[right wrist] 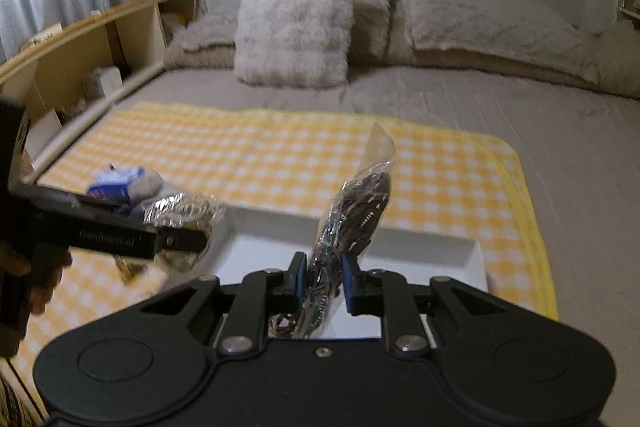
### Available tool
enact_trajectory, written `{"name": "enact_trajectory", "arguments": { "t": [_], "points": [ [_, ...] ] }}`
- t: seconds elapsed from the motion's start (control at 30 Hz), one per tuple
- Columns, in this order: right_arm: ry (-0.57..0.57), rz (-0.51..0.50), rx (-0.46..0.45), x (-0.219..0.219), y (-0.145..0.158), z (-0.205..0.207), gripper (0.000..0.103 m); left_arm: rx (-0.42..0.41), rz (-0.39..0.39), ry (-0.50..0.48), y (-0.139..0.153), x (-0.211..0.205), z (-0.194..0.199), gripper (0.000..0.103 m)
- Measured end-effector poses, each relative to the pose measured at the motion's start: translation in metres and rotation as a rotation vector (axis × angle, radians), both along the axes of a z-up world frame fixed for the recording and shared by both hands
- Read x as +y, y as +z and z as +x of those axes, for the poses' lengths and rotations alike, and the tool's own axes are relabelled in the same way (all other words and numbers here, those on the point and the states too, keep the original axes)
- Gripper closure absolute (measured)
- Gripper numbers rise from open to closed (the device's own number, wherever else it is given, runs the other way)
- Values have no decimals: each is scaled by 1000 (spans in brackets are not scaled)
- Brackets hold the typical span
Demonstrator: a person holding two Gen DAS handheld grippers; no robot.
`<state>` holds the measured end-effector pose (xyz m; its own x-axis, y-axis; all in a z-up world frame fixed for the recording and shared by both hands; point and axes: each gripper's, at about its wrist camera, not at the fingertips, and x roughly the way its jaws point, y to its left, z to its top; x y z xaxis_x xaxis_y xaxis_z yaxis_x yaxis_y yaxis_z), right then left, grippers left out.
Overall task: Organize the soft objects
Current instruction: 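Carry the beaded-cord bag and dark pouch with both grippers over the tray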
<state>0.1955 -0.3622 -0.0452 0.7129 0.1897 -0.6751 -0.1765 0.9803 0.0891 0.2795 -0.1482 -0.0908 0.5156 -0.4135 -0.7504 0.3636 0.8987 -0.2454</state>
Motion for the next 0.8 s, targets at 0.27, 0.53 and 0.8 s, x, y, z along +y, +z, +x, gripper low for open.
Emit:
{"name": "enact_trajectory", "arguments": {
  "t": [0.27, 0.53, 0.8],
  "points": [
    [11, -50, 111, -35, -28, -13, 84, 58, 22, 10, -29, -26, 21, 42],
    [65, -110, 228, -49, -52, -22, 84, 71, 31, 44, -46, -31, 35, 42],
    [89, -112, 300, -63, -65, -30, 84, 78, 20, 100, -56, -22, 46, 42]
  ]
}}
